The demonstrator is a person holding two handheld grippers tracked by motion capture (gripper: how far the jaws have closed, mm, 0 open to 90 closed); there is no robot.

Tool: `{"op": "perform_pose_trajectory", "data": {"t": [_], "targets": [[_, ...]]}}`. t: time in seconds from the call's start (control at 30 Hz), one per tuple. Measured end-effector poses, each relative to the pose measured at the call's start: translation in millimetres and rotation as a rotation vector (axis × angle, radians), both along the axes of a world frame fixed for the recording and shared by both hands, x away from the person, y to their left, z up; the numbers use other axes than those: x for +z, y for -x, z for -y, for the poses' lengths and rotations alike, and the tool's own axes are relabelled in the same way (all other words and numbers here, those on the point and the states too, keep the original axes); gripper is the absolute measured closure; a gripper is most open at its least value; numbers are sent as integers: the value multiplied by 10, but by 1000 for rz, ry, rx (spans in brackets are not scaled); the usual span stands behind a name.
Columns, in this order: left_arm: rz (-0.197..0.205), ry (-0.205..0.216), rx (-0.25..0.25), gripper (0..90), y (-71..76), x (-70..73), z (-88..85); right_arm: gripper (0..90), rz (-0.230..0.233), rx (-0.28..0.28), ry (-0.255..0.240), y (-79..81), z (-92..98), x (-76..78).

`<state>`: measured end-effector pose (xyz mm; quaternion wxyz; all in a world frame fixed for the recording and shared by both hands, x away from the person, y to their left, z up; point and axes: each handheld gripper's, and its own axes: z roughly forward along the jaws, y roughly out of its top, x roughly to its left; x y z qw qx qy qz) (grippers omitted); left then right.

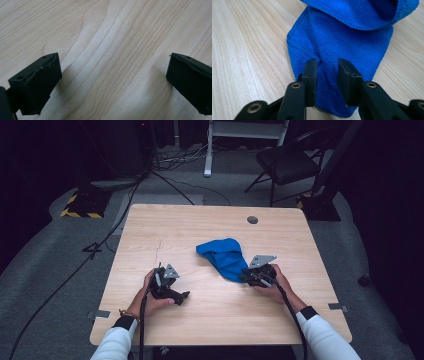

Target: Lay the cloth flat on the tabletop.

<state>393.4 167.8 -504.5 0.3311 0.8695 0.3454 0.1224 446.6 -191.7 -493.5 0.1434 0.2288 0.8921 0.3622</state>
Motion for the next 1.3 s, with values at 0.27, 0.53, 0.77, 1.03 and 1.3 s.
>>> {"op": "perform_pose_trajectory", "data": {"t": [0.27,0.53,0.77,1.03,1.3], "targets": [[1,0,4,3,1,-1,6,778,-41,7,-15,16,28,2],[1,0,6,3,1,-1,7,796,-50,33,12,172,93,25],[1,-2,7,3,0,0,27,794,-59,48,16,348,180,32],[-2,1,11,4,0,0,55,795,-81,73,7,518,311,34],[1,-3,-7,6,-25,4,79,675,-87,95,16,626,355,52]]}}
